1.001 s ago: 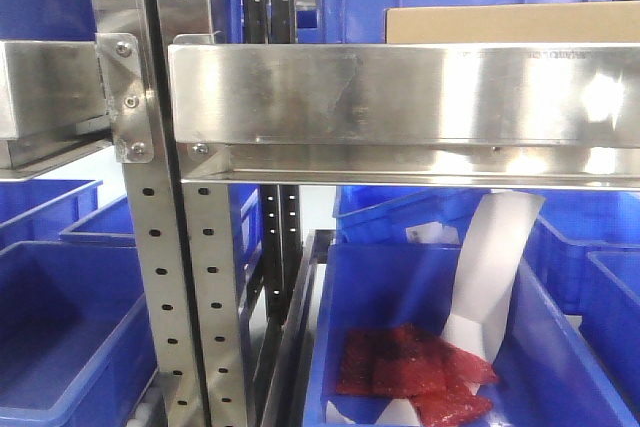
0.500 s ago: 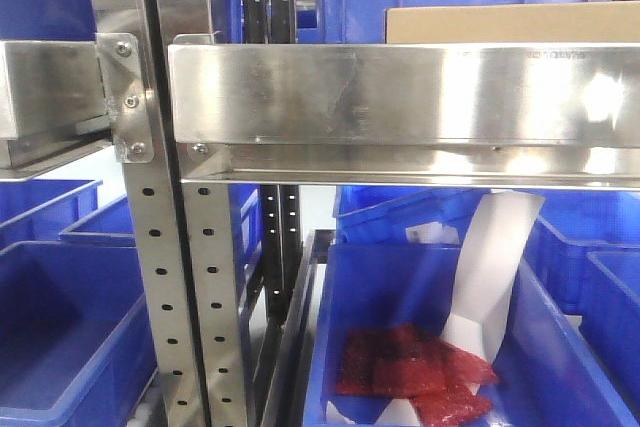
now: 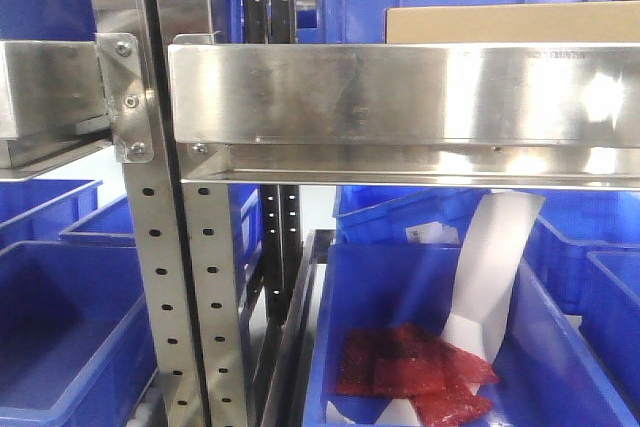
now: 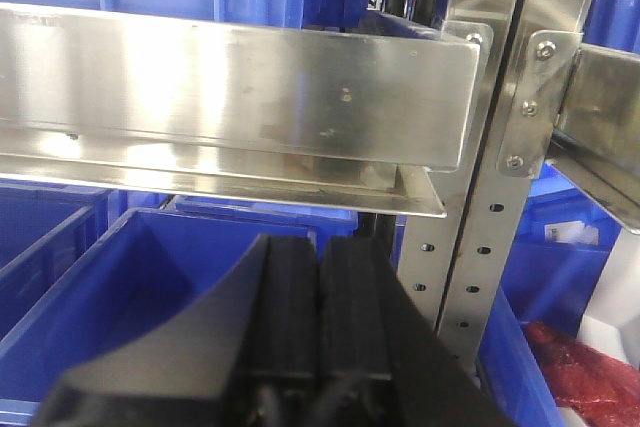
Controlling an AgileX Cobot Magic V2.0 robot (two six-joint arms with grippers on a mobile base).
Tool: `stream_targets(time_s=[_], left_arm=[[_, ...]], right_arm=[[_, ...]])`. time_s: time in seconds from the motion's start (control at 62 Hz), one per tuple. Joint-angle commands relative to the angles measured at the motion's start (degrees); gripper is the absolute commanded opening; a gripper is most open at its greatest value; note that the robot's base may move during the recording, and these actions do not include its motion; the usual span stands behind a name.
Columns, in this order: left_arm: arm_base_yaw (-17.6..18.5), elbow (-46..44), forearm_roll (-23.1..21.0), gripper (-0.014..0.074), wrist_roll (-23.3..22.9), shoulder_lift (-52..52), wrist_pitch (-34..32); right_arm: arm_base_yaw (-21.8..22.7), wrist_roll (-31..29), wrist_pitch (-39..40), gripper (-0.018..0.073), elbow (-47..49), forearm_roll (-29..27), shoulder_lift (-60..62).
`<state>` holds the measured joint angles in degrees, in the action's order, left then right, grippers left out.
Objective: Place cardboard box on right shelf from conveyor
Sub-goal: 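Withdraw the open right gripper from the box on the shelf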
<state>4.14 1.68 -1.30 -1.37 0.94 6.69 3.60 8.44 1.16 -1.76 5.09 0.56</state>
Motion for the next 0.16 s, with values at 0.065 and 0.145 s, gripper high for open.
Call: stream_targets(time_s=[0.065, 0.145], left_arm=[[0.1, 0.6, 0.1, -0.0116, -0.3, 0.4, -4.9], [0.1, 0.6, 0.1, -0.0116, -0.3, 0.4, -4.9]], right_arm=[[0.3, -0.5, 5.3, 0.0067, 0.9, 0.3, 1.1], [0.3, -0.5, 5.3, 0.0067, 0.9, 0.3, 1.1]])
